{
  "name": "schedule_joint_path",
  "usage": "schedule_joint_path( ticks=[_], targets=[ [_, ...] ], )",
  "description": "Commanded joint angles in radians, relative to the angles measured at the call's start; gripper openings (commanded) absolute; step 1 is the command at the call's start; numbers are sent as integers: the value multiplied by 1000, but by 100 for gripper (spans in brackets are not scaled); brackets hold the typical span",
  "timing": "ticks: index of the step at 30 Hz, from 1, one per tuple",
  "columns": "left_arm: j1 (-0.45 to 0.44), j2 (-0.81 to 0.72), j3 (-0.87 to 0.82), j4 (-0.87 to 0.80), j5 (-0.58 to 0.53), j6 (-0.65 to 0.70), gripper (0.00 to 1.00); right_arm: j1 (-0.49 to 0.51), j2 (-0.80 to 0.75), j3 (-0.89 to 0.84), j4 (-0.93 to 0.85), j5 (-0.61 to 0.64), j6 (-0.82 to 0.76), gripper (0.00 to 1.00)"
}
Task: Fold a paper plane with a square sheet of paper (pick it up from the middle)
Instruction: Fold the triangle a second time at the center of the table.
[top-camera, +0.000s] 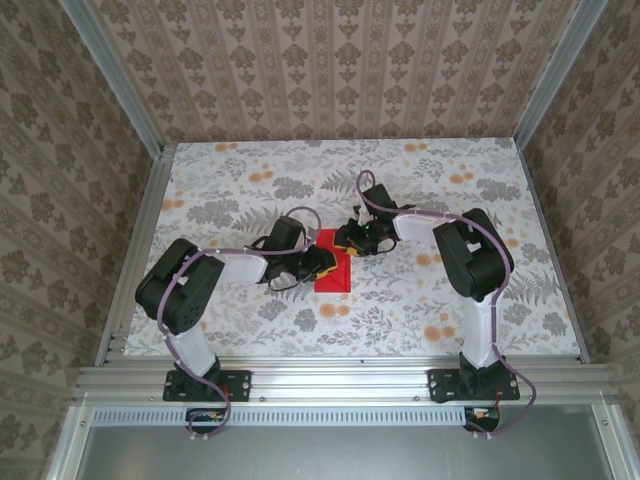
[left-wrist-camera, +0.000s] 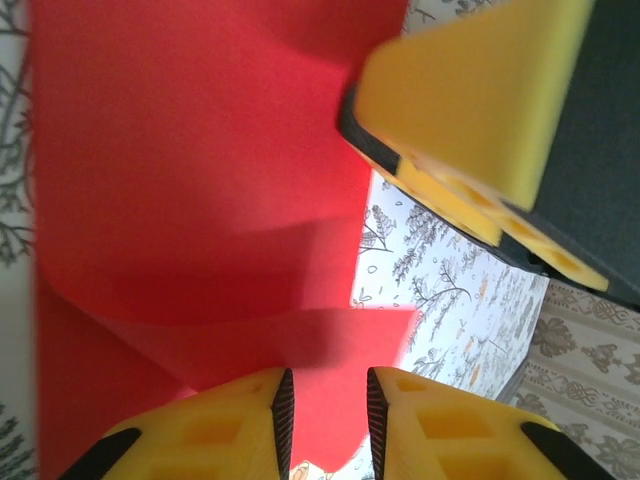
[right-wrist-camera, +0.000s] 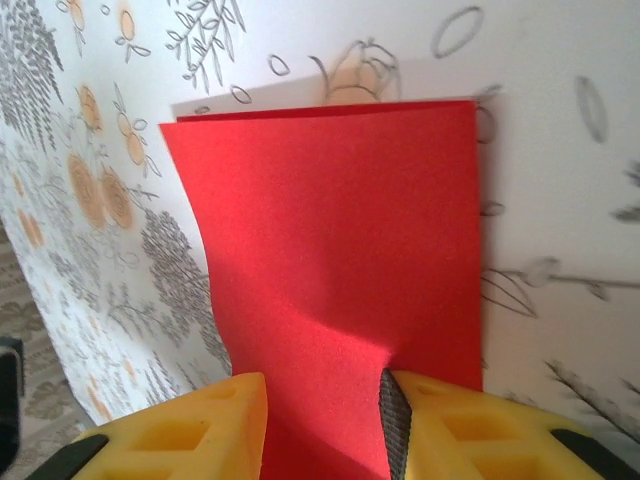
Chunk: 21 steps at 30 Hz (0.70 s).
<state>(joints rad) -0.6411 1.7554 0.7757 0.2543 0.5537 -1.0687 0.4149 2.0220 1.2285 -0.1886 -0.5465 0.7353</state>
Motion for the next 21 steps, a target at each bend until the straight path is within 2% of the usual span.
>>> schedule_joint_path(
  ticks=[1,11,21],
  targets=[
    [5,5,-1,-33,-19,30,27,-13,-67,-25,-112,15,-103,37],
    [3,23,13,-39,-13,35,25,-10,-163,-102,-128,-94,-235,37],
    [3,21,24,-48,-14,37,24,16,-143,-109,-159,-122,-268,37]
  ],
)
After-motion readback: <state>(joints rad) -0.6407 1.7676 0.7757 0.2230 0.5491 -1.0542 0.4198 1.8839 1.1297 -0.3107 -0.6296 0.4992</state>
